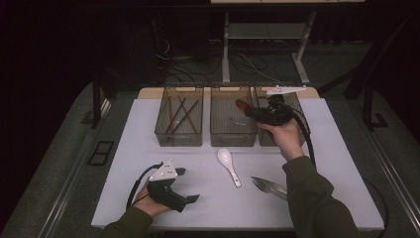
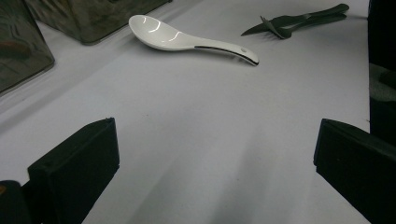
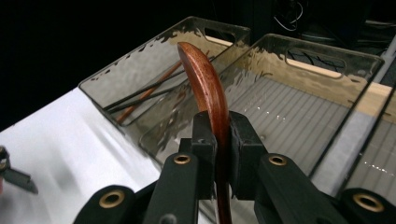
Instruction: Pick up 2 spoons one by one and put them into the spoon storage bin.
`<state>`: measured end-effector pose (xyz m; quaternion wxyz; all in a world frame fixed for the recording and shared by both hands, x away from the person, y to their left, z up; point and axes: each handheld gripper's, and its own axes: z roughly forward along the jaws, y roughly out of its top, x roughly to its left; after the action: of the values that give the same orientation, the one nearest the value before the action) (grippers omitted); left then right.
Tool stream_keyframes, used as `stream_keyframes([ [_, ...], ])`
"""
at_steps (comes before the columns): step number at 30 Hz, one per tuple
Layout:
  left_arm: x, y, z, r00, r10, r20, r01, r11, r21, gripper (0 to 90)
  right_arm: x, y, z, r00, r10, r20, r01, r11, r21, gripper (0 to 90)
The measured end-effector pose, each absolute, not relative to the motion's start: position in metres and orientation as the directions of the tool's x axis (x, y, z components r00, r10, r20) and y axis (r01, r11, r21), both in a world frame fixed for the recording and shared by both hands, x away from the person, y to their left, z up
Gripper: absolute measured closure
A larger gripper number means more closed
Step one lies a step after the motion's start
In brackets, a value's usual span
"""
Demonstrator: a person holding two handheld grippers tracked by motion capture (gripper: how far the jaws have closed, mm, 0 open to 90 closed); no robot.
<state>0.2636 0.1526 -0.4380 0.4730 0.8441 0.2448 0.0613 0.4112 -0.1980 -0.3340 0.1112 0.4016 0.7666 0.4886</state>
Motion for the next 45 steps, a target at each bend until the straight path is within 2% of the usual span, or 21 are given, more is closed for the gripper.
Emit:
stream_keyframes([
  [15, 0.263, 0.149, -0.439, 0.879, 0.459, -0.127, 0.348, -0.437, 0.830, 0.0, 0.452, -0.161, -0.331, -0.650, 0.728, 0.217, 0.493, 0.186, 0.850, 82.3],
  [25, 0.263, 0.149, -0.438, 0.881, 0.456, -0.125, 0.344, -0.437, 0.831, 0.0, 0.474, -0.138, -0.357, -0.642, 0.730, 0.235, 0.513, 0.182, 0.839, 82.3],
  [32, 0.263, 0.149, -0.438, 0.883, 0.453, -0.123, 0.342, -0.442, 0.829, 0.0, 0.480, -0.134, -0.375, -0.609, 0.756, 0.238, 0.567, 0.206, 0.798, 81.6],
  [35, 0.263, 0.149, -0.438, 0.884, 0.452, -0.122, 0.341, -0.445, 0.828, 0.0, 0.480, -0.133, -0.377, -0.587, 0.776, 0.232, 0.594, 0.217, 0.775, 55.3],
  [39, 0.263, 0.149, -0.438, 0.885, 0.450, -0.118, 0.338, -0.448, 0.828, 0.0, 0.470, -0.136, -0.374, -0.606, 0.771, 0.195, 0.574, 0.255, 0.778, 48.7],
  [45, 0.263, 0.149, -0.438, 0.886, 0.449, -0.113, 0.335, -0.454, 0.825, 0.0, 0.454, -0.151, -0.364, -0.628, 0.753, 0.200, 0.558, 0.256, 0.790, 45.7],
])
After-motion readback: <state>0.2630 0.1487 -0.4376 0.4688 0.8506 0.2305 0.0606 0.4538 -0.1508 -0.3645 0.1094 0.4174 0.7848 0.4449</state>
